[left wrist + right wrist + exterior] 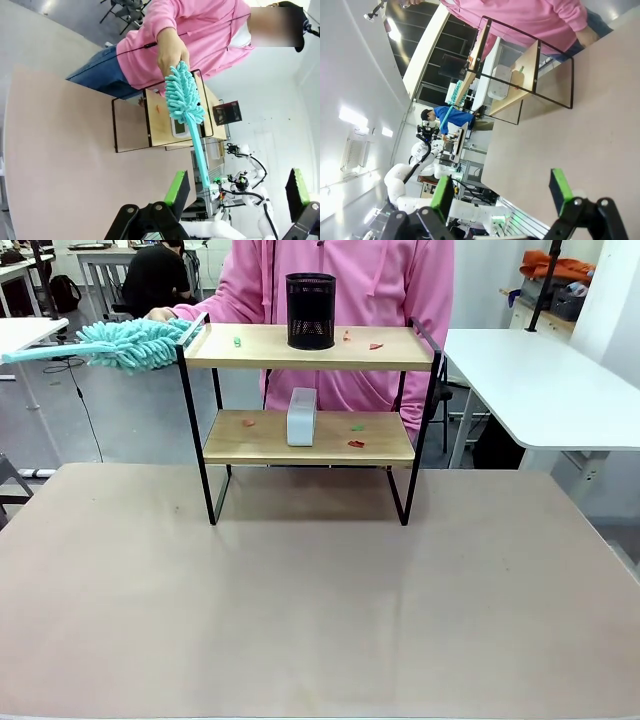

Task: Clean the shelf.
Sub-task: Pick up the Duster from the human.

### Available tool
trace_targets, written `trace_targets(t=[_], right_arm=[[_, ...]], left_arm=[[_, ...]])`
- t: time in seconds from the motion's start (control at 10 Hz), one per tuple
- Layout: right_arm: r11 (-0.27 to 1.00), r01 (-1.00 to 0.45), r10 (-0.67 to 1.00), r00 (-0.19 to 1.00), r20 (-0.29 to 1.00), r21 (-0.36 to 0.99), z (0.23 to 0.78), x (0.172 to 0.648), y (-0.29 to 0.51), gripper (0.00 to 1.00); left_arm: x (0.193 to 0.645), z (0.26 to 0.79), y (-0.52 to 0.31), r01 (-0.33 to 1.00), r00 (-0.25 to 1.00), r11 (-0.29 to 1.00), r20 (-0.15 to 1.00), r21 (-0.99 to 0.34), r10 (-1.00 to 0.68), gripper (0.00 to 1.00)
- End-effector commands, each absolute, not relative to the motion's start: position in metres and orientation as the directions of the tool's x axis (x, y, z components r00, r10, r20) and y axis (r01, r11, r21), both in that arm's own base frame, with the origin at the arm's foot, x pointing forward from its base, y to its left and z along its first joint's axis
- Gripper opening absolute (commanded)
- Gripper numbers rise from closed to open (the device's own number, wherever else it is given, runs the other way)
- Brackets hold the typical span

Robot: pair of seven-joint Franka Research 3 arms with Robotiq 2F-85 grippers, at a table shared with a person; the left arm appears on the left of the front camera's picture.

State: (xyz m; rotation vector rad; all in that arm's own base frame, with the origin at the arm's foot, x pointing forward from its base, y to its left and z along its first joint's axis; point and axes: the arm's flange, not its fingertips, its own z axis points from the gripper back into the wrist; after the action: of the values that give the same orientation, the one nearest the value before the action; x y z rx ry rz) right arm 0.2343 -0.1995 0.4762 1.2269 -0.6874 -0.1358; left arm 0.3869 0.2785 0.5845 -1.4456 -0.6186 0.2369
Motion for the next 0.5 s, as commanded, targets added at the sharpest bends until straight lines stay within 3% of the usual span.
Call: trace_targets(t=[0.0, 0.4], right_arm=[[0.360, -0.291, -0.445, 0.781, 0.438, 0.886, 0.479, 0.237, -0.201, 1.00], [0.360, -0.291, -0.445, 0.781, 0.438, 0.886, 0.479, 0.237, -0.201, 1.00]], left_arm=[[0.395, 0.578, 0.258, 0.206, 0.891, 0.109, 0.232, -0.972, 0.389, 1.00], [0.449, 0.564, 0.194, 0.094, 0.957, 0.100, 0.118, -0.991, 0.263, 1.00]])
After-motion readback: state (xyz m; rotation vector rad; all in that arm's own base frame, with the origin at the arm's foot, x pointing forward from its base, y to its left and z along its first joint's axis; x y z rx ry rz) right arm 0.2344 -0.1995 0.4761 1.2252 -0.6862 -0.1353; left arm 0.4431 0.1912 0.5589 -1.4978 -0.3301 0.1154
